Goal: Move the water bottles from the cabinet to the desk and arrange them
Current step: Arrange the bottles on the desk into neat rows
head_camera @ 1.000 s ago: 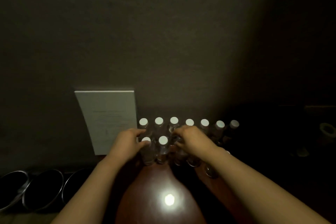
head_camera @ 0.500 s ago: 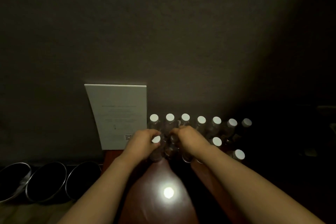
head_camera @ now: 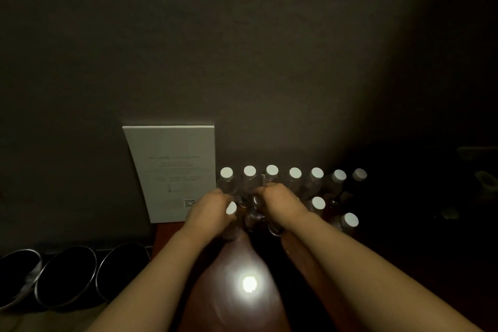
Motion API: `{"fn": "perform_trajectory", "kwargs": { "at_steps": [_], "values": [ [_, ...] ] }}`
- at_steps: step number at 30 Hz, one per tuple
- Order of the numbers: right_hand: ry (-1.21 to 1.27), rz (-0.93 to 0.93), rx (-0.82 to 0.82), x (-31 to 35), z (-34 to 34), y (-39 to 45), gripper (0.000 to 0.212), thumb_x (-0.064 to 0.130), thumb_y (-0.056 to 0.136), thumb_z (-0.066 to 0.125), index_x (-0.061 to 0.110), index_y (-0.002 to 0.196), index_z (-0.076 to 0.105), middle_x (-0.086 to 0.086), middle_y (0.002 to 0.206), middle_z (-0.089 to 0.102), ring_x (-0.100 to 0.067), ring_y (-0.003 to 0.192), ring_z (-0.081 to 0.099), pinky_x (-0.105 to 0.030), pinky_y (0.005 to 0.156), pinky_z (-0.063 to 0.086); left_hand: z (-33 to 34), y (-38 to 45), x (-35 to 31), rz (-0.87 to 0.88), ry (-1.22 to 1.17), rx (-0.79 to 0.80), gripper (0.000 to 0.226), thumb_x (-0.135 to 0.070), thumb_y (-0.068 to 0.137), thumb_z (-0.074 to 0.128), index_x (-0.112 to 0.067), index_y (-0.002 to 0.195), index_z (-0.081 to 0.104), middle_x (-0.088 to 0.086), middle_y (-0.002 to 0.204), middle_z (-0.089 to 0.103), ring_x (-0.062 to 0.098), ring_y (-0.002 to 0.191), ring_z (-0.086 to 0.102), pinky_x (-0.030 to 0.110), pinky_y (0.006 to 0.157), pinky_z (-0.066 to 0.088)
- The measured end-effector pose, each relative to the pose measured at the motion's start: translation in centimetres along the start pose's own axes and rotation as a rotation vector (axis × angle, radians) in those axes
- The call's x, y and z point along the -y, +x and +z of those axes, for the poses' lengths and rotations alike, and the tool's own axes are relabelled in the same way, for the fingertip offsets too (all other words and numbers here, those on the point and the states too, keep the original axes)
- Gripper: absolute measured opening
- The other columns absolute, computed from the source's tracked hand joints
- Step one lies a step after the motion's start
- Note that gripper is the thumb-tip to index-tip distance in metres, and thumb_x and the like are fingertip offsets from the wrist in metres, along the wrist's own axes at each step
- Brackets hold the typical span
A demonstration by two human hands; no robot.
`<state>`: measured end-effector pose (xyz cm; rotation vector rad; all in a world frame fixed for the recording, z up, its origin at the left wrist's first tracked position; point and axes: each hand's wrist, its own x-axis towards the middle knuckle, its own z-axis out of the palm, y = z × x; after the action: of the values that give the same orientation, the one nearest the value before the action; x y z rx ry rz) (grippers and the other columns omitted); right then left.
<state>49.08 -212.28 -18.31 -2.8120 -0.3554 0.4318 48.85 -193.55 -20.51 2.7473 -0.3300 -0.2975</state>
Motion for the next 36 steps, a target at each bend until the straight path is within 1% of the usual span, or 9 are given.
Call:
{"fn": "perform_trajectory", "kwargs": {
  "at_steps": [7, 12, 15, 19, 21, 23, 27, 32, 36],
  "values": [
    [-0.009, 0.019, -0.005, 0.9, -0.6, 0.0, 0.025, 0.016, 0.093, 0.055, 0.009, 0.113, 0.069, -0.018, 0.111, 0.065, -0.035, 0.103, 0.062, -0.035, 0.084, 0.047, -1.3, 0.3, 1.5, 0.132, -0.231, 0.153, 0.053, 0.001, 0.074, 0.076, -0.021, 0.122, 0.07, -0.001, 0.117, 0.067, 0.013, 0.108, 0.06, 0.012, 0.085, 0.04],
    [0.007, 0.026, 0.017, 1.0, -0.9, 0.0, 0.019, 0.014, 0.089, 0.058, 0.008, 0.102, 0.07, -0.017, 0.105, 0.067, -0.034, 0.098, 0.063, -0.029, 0.072, 0.038, -0.1, -0.4, 1.1, -0.034, -0.142, 0.034, 0.057, -0.048, 0.064, 0.085, -0.024, 0.112, 0.067, -0.002, 0.109, 0.068, 0.019, 0.1, 0.064, 0.033, 0.085, 0.051],
    [0.031, 0.019, 0.018, 0.7, -0.8, 0.1, 0.018, 0.018, 0.088, 0.06, 0.01, 0.101, 0.071, -0.015, 0.103, 0.067, -0.033, 0.096, 0.063, -0.027, 0.072, 0.037, 0.7, -0.3, 1.1, -0.004, -0.149, -0.032, 0.037, -0.032, 0.077, 0.08, -0.019, 0.11, 0.069, 0.003, 0.109, 0.07, 0.022, 0.101, 0.063, 0.028, 0.082, 0.047],
    [0.063, -0.003, -0.028, 0.1, -0.2, 0.0, 0.022, 0.021, 0.089, 0.063, 0.017, 0.109, 0.07, -0.012, 0.104, 0.067, -0.031, 0.097, 0.064, -0.026, 0.074, 0.039, 0.8, 0.0, 1.8, -0.006, -0.43, 0.019, 0.05, -0.004, 0.079, 0.078, -0.017, 0.126, 0.066, -0.003, 0.122, 0.067, 0.01, 0.109, 0.06, 0.017, 0.092, 0.04],
    [0.065, -0.008, -0.042, 0.0, 0.0, -0.1, 0.021, 0.022, 0.089, 0.063, 0.017, 0.108, 0.069, -0.012, 0.101, 0.067, -0.031, 0.096, 0.063, -0.028, 0.073, 0.04, 0.9, 0.3, 2.2, -0.001, -0.495, 0.08, 0.053, 0.002, 0.079, 0.075, -0.017, 0.127, 0.065, -0.007, 0.12, 0.065, 0.009, 0.113, 0.059, 0.022, 0.101, 0.043],
    [0.072, -0.007, -0.051, -0.1, 0.1, -0.1, 0.02, 0.022, 0.087, 0.064, 0.017, 0.106, 0.069, -0.011, 0.098, 0.068, -0.031, 0.094, 0.064, -0.03, 0.074, 0.044, 1.0, 0.3, 2.5, 0.026, -0.505, 0.092, 0.054, 0.0, 0.077, 0.078, -0.021, 0.126, 0.065, -0.01, 0.118, 0.064, 0.011, 0.113, 0.06, 0.032, 0.105, 0.046],
    [0.063, -0.019, -0.062, -0.2, 0.1, 0.0, 0.025, 0.019, 0.086, 0.066, 0.017, 0.111, 0.069, -0.01, 0.099, 0.068, -0.03, 0.094, 0.064, -0.032, 0.076, 0.047, 1.6, 0.0, 2.4, -0.005, -0.436, -0.035, 0.056, -0.019, 0.069, 0.088, -0.023, 0.12, 0.067, -0.009, 0.109, 0.058, 0.012, 0.104, 0.059, 0.024, 0.092, 0.045],
    [0.04, -0.018, -0.074, -0.4, 0.4, 0.2, 0.025, 0.018, 0.085, 0.067, 0.018, 0.11, 0.068, -0.009, 0.099, 0.069, -0.029, 0.094, 0.065, -0.035, 0.079, 0.051, 2.1, 0.8, 2.6, -0.084, -0.567, -0.054, 0.049, -0.007, 0.073, 0.083, -0.022, 0.116, 0.066, -0.003, 0.107, 0.07, 0.017, 0.102, 0.066, 0.032, 0.095, 0.051],
    [0.042, -0.013, -0.08, -0.5, 0.7, 0.2, 0.025, 0.018, 0.083, 0.069, 0.018, 0.108, 0.067, -0.007, 0.096, 0.07, -0.029, 0.093, 0.066, -0.034, 0.078, 0.051, 1.6, 1.4, 3.1, -0.031, -0.54, -0.027, 0.05, 0.001, 0.077, 0.077, -0.026, 0.116, 0.06, -0.005, 0.112, 0.066, 0.014, 0.108, 0.062, 0.027, 0.097, 0.046]
  ]
}}
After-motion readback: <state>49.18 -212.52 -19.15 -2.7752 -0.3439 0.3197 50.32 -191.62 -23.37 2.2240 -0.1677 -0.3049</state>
